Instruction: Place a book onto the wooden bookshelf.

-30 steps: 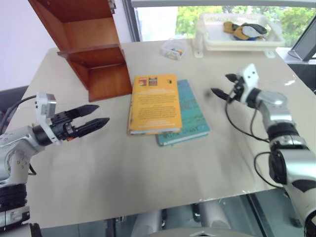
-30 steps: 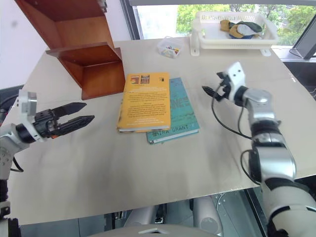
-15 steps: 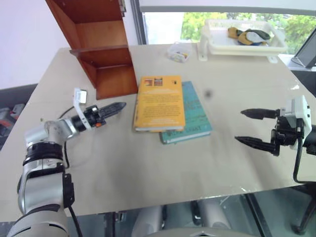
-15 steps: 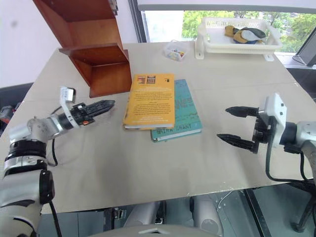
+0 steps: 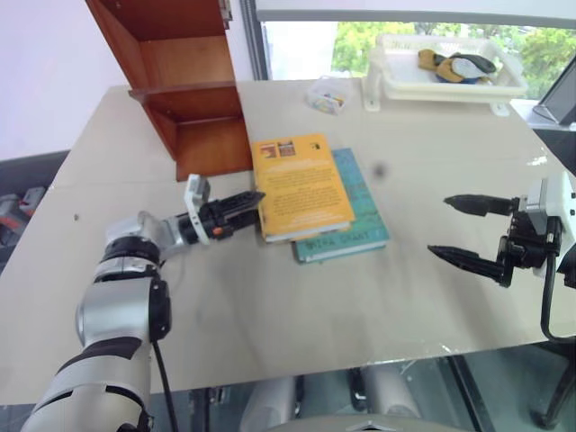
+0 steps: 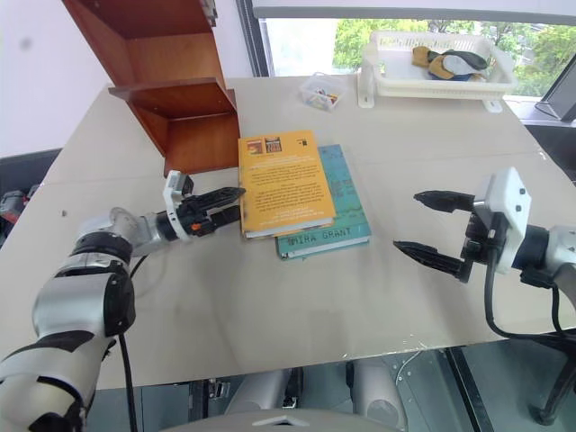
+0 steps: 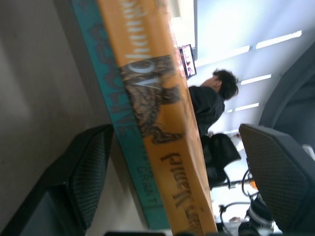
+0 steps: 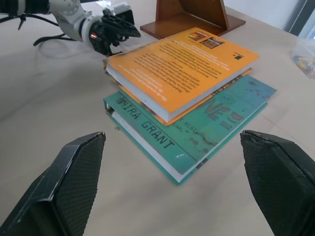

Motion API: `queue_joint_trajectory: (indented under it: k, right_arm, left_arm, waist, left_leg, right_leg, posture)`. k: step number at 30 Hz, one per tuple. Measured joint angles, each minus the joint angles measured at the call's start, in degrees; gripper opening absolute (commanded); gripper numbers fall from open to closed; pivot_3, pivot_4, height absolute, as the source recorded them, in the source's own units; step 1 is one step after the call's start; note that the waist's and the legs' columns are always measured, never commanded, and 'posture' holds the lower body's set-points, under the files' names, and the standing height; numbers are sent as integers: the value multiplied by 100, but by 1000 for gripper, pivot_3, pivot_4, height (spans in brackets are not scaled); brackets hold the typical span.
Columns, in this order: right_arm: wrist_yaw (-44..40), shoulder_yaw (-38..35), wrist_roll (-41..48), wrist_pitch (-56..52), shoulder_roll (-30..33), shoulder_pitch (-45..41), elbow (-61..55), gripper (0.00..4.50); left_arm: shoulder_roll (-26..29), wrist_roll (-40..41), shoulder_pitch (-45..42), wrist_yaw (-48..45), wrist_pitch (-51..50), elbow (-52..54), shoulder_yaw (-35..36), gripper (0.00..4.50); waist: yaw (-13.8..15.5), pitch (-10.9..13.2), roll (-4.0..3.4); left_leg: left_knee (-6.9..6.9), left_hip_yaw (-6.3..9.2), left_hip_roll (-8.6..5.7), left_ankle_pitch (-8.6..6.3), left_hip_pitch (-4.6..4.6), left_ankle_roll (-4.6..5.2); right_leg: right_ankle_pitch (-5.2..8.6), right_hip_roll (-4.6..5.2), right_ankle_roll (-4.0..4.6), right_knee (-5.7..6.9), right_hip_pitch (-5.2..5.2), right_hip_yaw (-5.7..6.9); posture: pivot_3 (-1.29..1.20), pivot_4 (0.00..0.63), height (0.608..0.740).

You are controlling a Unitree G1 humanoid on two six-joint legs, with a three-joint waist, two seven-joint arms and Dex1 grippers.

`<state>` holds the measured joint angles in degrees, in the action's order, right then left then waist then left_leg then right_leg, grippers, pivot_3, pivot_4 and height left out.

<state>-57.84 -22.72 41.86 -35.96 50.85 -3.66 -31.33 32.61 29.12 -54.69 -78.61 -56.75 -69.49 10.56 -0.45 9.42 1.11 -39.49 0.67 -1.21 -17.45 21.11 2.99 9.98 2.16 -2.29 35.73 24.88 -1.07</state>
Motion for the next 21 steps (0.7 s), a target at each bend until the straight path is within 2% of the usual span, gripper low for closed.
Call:
queue_joint_trajectory:
  k: [16,20,21]
  right_arm:
    - [122,-87,89,39,21,107,-140,4500]
    - [110,-87,89,78,44,108,-139,4500]
    - [104,-87,89,94,47,108,-139,4500]
  left_arm:
    - [-462,88,-241,1501,479,-507,1456,4417]
    - [-542,15,-252,1714,530,-531,1519,2597]
    - [-541,16,-254,1698,508,-531,1532,2278]
  waist:
    - [33,-5,0]
    - [36,-6,-2]
    - [33,-6,-2]
  left_leg:
    - [0,1,-1,1,-22,-3]
    - [0,-1,-1,2,-24,-4]
    - [1,-2,-1,2,-24,-4]
  right_leg:
    - [-1,11,-1,10,-11,-1]
    - [-1,9,-1,10,-13,-3]
    - [0,9,0,10,-12,-3]
  posture:
    - [0,150,740]
    - [0,150,740]
    - [0,150,740]
